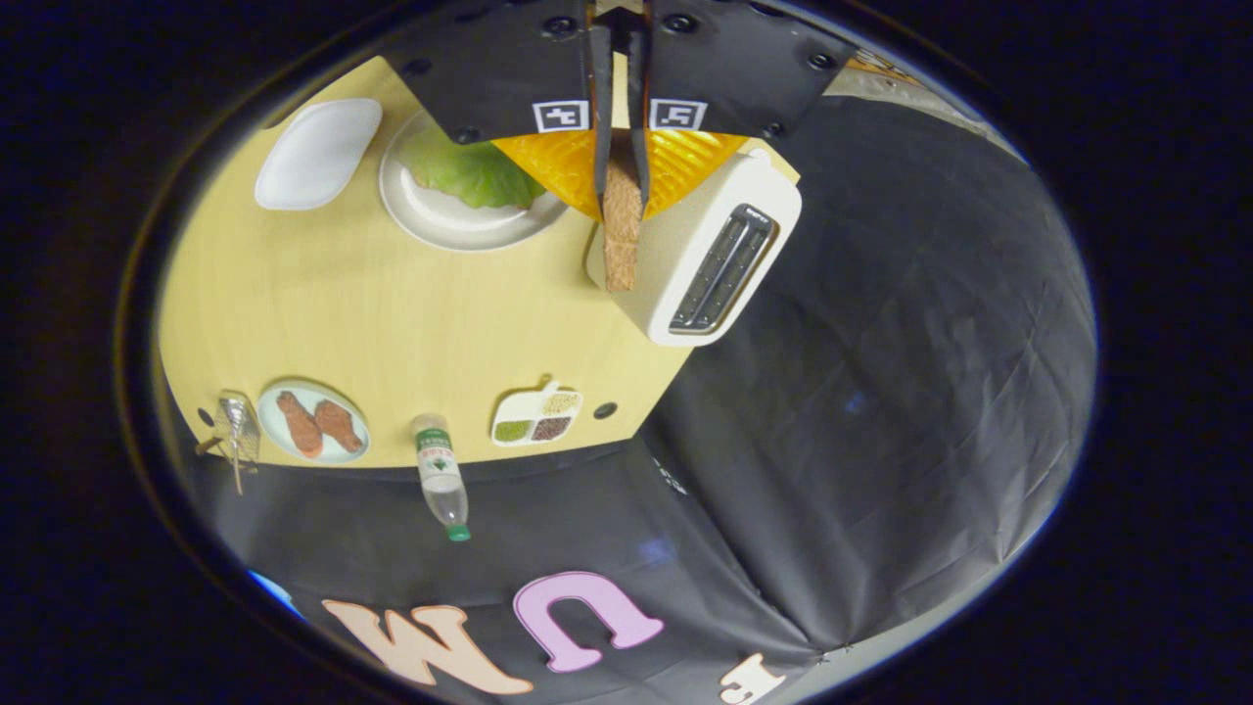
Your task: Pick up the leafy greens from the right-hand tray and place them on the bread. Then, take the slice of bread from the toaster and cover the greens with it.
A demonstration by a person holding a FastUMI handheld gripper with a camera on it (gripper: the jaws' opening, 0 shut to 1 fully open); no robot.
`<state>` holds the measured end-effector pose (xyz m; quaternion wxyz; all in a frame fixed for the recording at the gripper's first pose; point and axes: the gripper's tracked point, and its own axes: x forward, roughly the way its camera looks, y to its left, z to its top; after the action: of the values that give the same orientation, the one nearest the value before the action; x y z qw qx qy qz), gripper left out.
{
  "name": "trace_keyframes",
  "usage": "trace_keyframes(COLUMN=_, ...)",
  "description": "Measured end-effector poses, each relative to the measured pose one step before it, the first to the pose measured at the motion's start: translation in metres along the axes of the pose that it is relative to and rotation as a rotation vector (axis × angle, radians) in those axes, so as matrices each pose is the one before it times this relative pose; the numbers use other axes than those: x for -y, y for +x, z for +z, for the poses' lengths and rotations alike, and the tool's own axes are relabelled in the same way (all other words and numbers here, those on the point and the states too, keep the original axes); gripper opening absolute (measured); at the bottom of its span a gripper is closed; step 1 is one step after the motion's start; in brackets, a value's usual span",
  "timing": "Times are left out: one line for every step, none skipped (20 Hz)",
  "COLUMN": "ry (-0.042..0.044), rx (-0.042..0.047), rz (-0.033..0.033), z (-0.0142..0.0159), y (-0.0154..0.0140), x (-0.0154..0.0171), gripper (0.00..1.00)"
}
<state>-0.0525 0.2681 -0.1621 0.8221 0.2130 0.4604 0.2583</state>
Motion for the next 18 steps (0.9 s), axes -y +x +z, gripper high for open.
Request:
trace_keyframes(ry=0.01243, rx=-0.00255, rz=-0.00487, z=-0.00388, y=0.00155, x=0.00612, gripper=0.09)
trace_keyframes(ry=0.01728, rx=-0.00470, rz=-0.00421, z=-0.00449, y=0.00079, x=0.00647, gripper=0.09)
trace_keyframes(ry=0.01760, rx=-0.00323, rz=-0.00140, z=-0.00354, y=0.00175, x=0.00561, gripper=0.09)
trace_keyframes(ry=0.01506, rx=-0.00339, rz=-0.00086, z=-0.00363, y=0.00193, x=0.00489, gripper=0.09)
trace_keyframes(ry=0.01195, rx=-0.00296, rz=-0.00170, z=-0.00277, y=0.00277, x=0.00508, gripper=0.09)
trace_keyframes(ry=0.01165, rx=-0.00522, rz=-0.00210, z=-0.00409, y=0.00264, x=0.00610, gripper=0.09)
trace_keyframes(ry=0.01171, rx=-0.00914, rz=-0.00201, z=-0.00501, y=0.00258, x=0.00529, gripper=0.09)
trace_keyframes(ry=0.01329, rx=-0.00786, rz=-0.00408, z=-0.00536, y=0.00062, x=0.00651, gripper=0.09)
trace_keyframes(ry=0.01402, rx=-0.00743, rz=-0.00150, z=-0.00279, y=0.00288, x=0.00523, gripper=0.09)
trace_keyframes(ry=0.00988, rx=-0.00579, rz=-0.00357, z=-0.00408, y=0.00322, x=0.00612, gripper=0.09)
trace_keyframes(ry=0.00781, rx=-0.00579, rz=-0.00691, z=-0.00258, y=0.00378, x=0.00678, gripper=0.09)
trace_keyframes(ry=0.00758, rx=-0.00304, rz=-0.00544, z=-0.00225, y=0.00108, x=0.00577, gripper=0.09)
trace_keyframes(ry=0.00746, rx=-0.00664, rz=-0.00837, z=-0.00253, y=0.00011, x=0.00665, gripper=0.09)
trace_keyframes(ry=0.00411, rx=-0.00502, rz=-0.00986, z=-0.00266, y=-0.00162, x=0.00482, gripper=0.09)
trace_keyframes(ry=0.00438, rx=-0.00187, rz=-0.01227, z=-0.00151, y=-0.00012, x=0.00612, gripper=0.09)
trace_keyframes(ry=0.00684, rx=0.00123, rz=-0.00838, z=-0.00043, y=0.00083, x=0.00614, gripper=0.09)
trace_keyframes(ry=0.00981, rx=0.00001, rz=-0.00643, z=-0.00037, y=-0.00014, x=0.00569, gripper=0.09)
trace_keyframes(ry=0.00319, rx=-0.00757, rz=-0.00680, z=-0.00271, y=0.00219, x=0.00482, gripper=0.09)
